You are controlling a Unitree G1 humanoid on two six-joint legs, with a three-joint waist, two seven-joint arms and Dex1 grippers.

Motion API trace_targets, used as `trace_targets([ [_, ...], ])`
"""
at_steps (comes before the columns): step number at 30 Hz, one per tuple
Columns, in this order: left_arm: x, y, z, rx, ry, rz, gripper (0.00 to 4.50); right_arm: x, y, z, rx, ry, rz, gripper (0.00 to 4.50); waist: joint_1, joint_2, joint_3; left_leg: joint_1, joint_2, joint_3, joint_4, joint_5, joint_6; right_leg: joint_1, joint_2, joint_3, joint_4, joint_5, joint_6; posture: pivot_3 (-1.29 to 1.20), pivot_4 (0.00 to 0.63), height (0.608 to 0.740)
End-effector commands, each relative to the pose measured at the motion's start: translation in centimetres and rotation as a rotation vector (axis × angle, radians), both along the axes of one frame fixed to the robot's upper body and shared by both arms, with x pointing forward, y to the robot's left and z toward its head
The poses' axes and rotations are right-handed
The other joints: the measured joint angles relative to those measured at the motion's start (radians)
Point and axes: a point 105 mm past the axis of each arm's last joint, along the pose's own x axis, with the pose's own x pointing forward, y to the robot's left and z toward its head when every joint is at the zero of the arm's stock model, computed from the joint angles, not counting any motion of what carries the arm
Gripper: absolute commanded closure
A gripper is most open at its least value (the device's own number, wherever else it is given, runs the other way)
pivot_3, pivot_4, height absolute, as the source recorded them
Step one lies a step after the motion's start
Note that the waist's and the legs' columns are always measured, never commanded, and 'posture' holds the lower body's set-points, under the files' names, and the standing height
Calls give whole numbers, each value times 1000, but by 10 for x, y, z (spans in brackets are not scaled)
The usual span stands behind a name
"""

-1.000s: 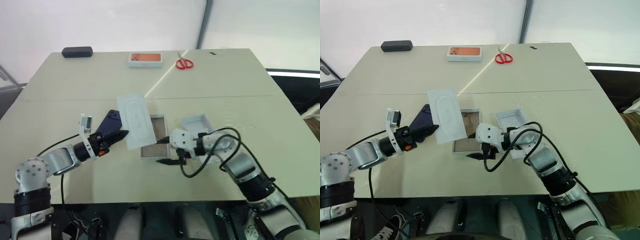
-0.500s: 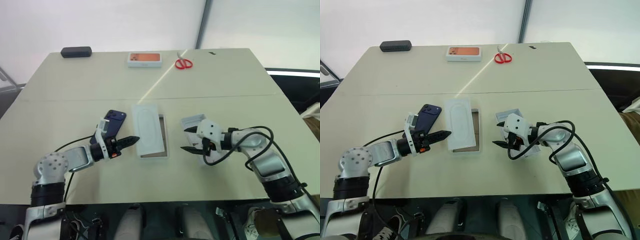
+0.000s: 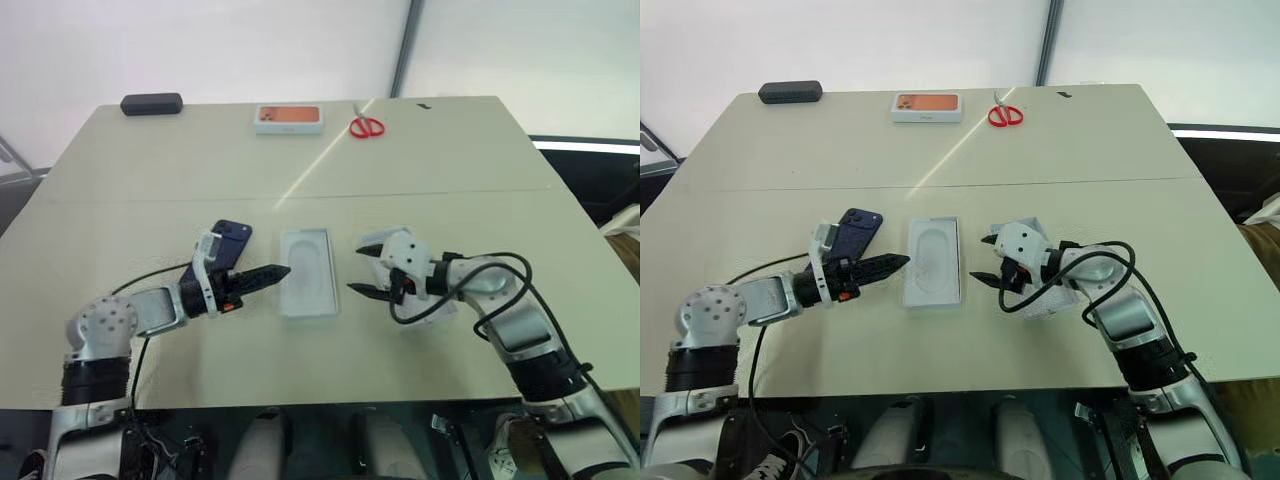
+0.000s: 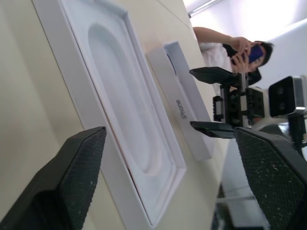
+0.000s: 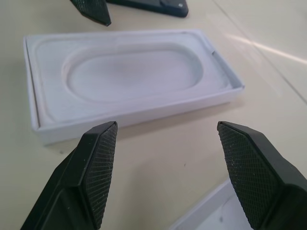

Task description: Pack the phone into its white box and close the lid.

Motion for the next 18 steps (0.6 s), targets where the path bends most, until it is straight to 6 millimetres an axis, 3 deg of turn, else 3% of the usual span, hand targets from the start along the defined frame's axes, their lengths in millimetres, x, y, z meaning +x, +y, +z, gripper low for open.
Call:
trace_targets([
  [1, 7, 11, 23, 27, -162, 68, 24, 2, 10, 23, 95, -50, 12, 1000, 0, 0, 0, 0, 0, 0, 0, 0, 0, 0, 0, 0, 0, 0, 0, 0, 150, 740],
  [4, 9, 17, 34, 45, -276, 103, 24, 0, 23, 27, 131, -45, 38, 1000, 0, 0, 0, 0, 1, 0, 0, 0, 0, 0, 0, 0, 0, 0, 0, 0, 150, 740],
  [8, 16, 31, 30, 200, -412, 180, 24, -3, 49, 27, 152, -35, 100, 1000, -3, 0, 0, 0, 1, 1, -2, 0, 0, -1, -1, 1, 0, 0, -1, 0, 150, 740],
  [9, 18, 36, 28, 224, -436, 201, 0, -3, 57, 25, 141, -38, 112, 1534, -4, 0, 0, 0, 1, 1, -2, 0, 0, -1, 0, 1, -1, 0, -1, 0, 150, 740],
  [10, 18, 40, 29, 232, -460, 214, 0, -3, 62, 22, 116, -51, 124, 1796, -3, 0, 0, 0, 1, 1, -3, 0, 0, -2, 0, 1, 0, 0, -1, 0, 150, 740],
  [15, 19, 51, 27, 299, -543, 243, 0, 6, 79, 6, -7, -100, 148, 4440, 1, 0, 0, 0, 0, 1, -3, 1, -1, -2, 0, 0, 0, 0, -1, 0, 150, 740],
  [18, 17, 55, 26, 317, -565, 247, 0, 9, 85, -2, -62, -126, 155, 4477, 0, 0, 0, 0, 0, 1, -3, 1, -1, -2, -1, 0, -1, 0, -1, 0, 150, 740],
])
